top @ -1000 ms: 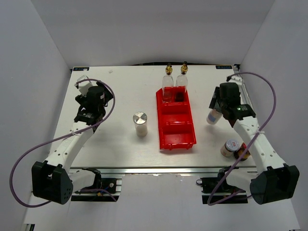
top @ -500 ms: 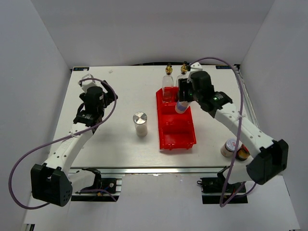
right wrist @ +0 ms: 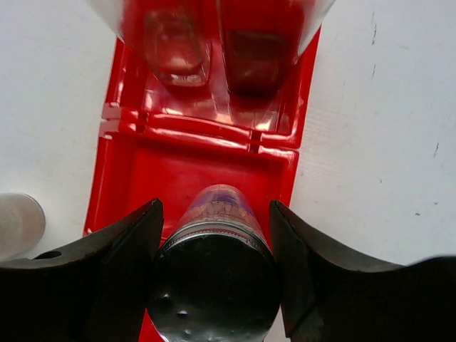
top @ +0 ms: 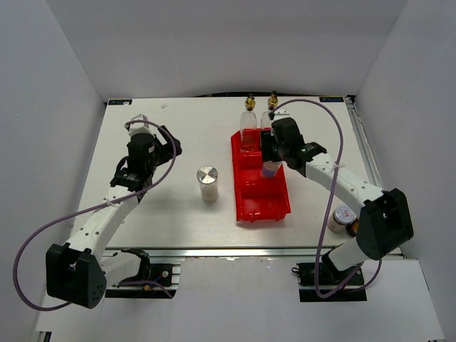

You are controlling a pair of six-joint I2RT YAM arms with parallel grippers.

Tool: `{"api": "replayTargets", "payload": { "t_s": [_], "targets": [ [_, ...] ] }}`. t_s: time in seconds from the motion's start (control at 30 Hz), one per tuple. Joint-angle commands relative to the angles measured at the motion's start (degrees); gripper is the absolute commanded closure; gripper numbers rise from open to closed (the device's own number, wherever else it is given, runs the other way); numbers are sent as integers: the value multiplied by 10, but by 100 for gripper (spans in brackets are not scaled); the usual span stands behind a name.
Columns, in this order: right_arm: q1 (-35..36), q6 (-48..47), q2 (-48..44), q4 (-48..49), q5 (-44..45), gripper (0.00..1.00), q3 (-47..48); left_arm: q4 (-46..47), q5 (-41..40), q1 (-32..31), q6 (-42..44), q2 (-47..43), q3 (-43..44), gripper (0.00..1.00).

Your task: Organize the condiment bottles

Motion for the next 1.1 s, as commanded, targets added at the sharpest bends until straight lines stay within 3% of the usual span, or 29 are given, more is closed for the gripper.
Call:
{"api": "replayTargets", "payload": {
  "t_s": [0.0, 0.13, 0.2, 0.23, 0.57, 0.83, 1.07],
  "targets": [
    [0, 16, 1, 60, 14, 75, -14, 9, 35, -14, -5, -14, -5, 2],
    [0, 17, 13, 61, 25, 56, -22, -17, 0, -70, 3, -11, 9, 2],
    [0, 19, 17, 61, 27, 17, -22, -46, -31, -99, 8, -9, 22, 2],
    [0, 22, 17, 55, 27, 11, -21, -53, -52, -126, 13, -8, 23, 2],
    [-1, 10, -47, 43, -5, 11, 5, -88, -43, -218, 38, 28, 49, 2],
    [0, 13, -179, 74, 30, 11, -54, -156, -134, -273, 49, 103, 85, 2],
    [0, 26, -262, 74, 94, 11, -104, -176, -161, -292, 55, 143, 106, 5]
  ]
}}
